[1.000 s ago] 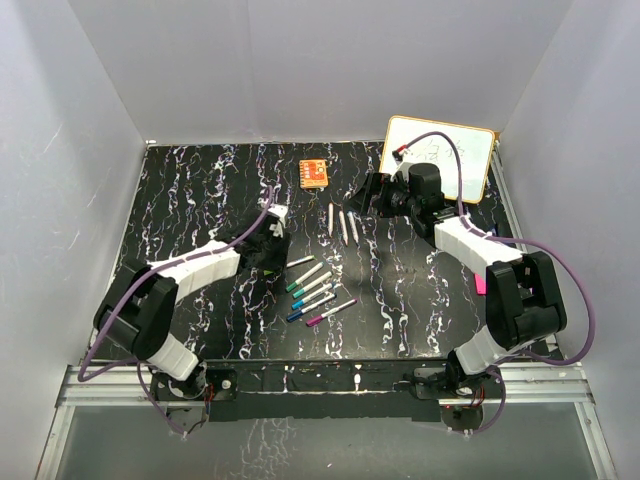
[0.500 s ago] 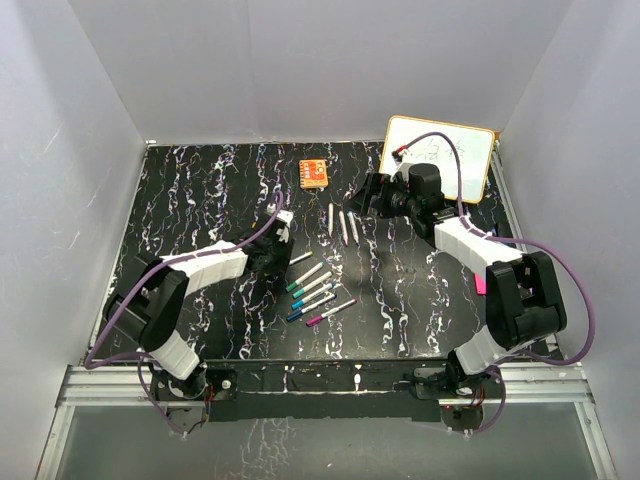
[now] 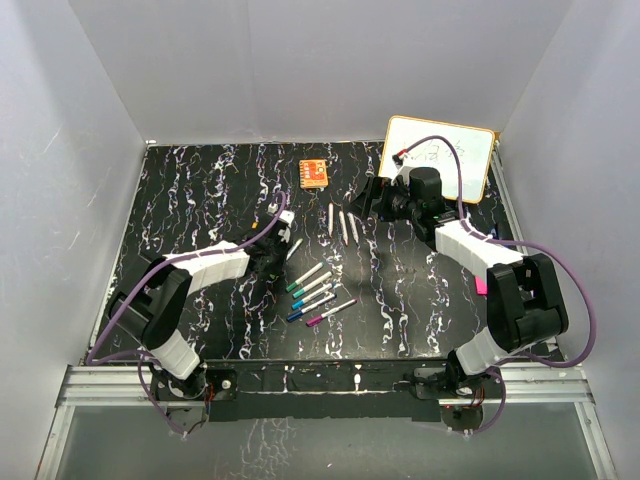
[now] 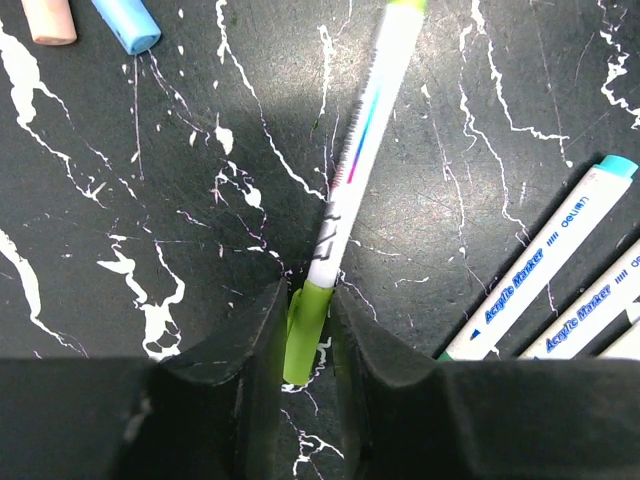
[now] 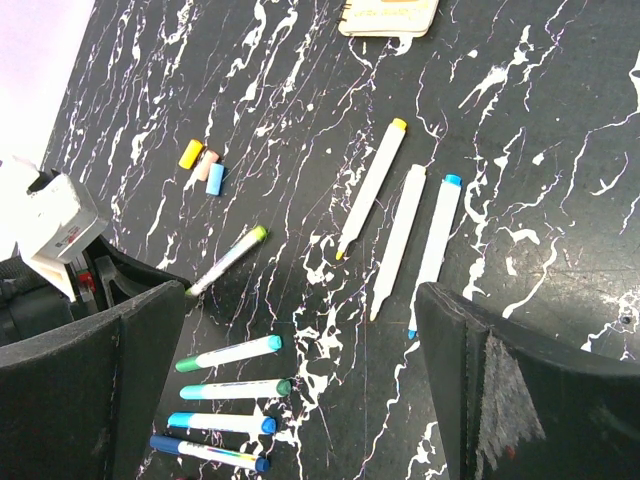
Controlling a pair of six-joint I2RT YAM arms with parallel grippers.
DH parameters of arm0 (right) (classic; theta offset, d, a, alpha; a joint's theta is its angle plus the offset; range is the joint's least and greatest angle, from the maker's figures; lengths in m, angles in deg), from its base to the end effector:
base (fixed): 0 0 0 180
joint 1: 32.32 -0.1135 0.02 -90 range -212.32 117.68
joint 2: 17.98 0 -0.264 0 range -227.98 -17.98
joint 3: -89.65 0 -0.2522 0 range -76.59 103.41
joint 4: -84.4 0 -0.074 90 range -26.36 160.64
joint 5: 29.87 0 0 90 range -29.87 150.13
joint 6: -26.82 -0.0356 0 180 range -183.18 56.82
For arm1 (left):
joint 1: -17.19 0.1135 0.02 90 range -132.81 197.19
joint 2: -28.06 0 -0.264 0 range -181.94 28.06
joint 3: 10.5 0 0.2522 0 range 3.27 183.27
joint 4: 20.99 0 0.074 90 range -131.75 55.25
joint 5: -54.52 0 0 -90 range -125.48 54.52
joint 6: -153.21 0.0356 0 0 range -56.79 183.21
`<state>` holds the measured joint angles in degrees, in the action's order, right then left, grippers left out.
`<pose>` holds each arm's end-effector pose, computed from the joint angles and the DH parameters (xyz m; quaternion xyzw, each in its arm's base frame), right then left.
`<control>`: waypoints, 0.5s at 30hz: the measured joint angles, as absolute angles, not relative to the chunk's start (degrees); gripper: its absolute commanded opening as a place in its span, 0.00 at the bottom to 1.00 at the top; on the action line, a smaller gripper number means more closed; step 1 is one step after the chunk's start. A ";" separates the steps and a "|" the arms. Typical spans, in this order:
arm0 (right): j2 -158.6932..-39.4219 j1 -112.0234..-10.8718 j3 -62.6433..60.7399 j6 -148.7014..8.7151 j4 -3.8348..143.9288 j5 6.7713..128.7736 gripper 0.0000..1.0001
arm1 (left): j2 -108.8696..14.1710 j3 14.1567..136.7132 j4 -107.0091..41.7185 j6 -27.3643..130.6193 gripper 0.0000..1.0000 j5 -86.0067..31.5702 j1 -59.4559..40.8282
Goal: Open the pen caps
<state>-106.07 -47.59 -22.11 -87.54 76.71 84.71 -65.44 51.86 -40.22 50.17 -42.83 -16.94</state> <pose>0.3267 0.1046 0.2425 -0.0438 0.8416 0.3430 0.4149 0.2688 -0.1767 0.1624 0.1505 0.9270 -0.0801 0.3342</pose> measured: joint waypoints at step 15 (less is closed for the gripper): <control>-106.07 -47.59 -22.11 -87.69 76.71 85.08 0.94 | -65.94 51.51 -38.10 49.60 0.00 -42.05 -17.12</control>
